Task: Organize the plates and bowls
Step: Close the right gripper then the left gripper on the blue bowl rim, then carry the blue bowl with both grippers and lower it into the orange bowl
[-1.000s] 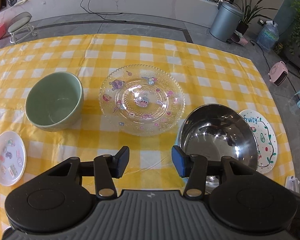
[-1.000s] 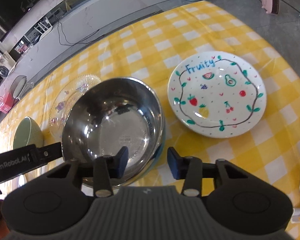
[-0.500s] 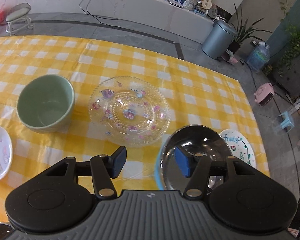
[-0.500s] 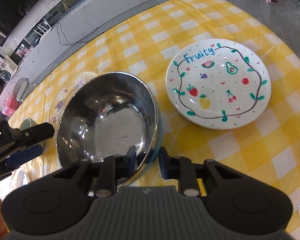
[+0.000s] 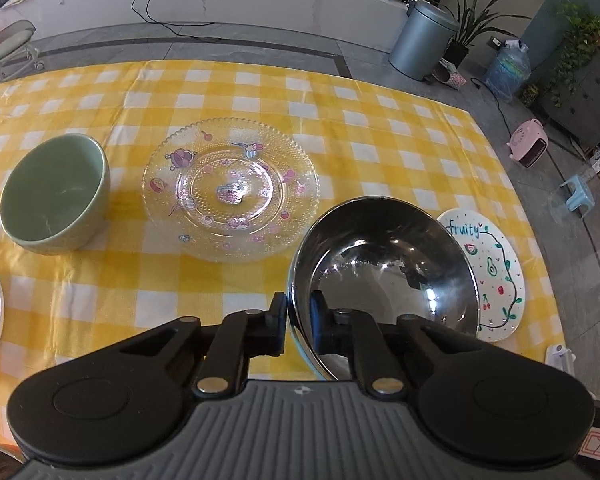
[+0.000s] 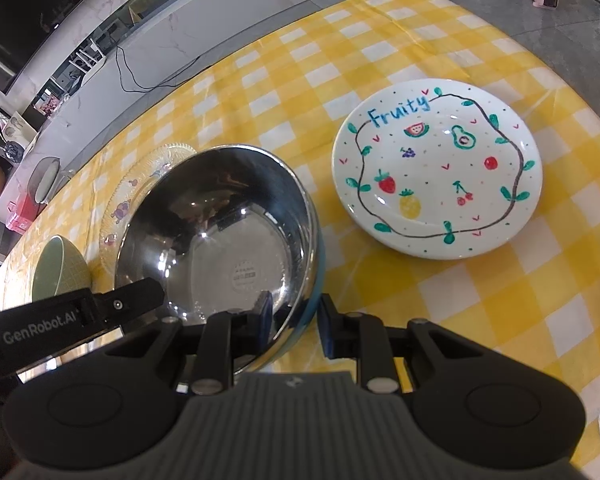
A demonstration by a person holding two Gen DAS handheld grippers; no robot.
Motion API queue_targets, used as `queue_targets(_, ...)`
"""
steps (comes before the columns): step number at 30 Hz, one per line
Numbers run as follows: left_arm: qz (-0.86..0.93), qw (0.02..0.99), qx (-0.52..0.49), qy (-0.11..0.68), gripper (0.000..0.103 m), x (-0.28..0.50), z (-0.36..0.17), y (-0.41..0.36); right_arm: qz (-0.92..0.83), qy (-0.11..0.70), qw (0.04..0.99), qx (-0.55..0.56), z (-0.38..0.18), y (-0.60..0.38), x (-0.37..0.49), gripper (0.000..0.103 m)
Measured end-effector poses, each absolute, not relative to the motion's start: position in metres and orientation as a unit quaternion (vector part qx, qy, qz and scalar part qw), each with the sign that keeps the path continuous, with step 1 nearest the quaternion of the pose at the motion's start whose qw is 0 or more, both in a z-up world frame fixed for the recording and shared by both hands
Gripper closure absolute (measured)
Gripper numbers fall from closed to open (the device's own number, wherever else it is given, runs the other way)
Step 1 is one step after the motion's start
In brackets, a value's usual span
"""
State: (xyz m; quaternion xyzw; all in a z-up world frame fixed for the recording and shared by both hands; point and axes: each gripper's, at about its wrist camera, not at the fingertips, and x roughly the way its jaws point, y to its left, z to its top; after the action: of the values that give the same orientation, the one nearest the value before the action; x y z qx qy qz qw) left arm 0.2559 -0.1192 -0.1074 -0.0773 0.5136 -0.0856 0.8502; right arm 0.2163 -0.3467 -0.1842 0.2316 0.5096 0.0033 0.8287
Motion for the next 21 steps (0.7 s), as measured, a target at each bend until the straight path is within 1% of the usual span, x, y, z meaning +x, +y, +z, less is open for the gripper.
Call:
queue_targets(1,-0.083,0.851,-0.072,0.513,0.094,0.255,-0.107,-0.120,0.002,0.510,0.829,0.229,-0.184,-0.345,0.216,0.080)
queue_targets(7,-0.084,0.858,-0.059,0.504,0.094,0.240,-0.095,-0.120,0.004,0.512,0.828,0.229,-0.178,-0.345,0.208,0.081)
queue_targets(13,-0.074,0.864,-0.059,0.495,0.093,0.212,-0.071,-0.107,0.022,0.519,0.820,0.240,-0.167,-0.337,0.185,0.082)
queue_targets(21,-0.072,0.870,-0.089,0.479,0.094,0.158,-0.036,-0.068,0.048,0.488,0.844,0.216,-0.125,-0.308,0.130,0.082)
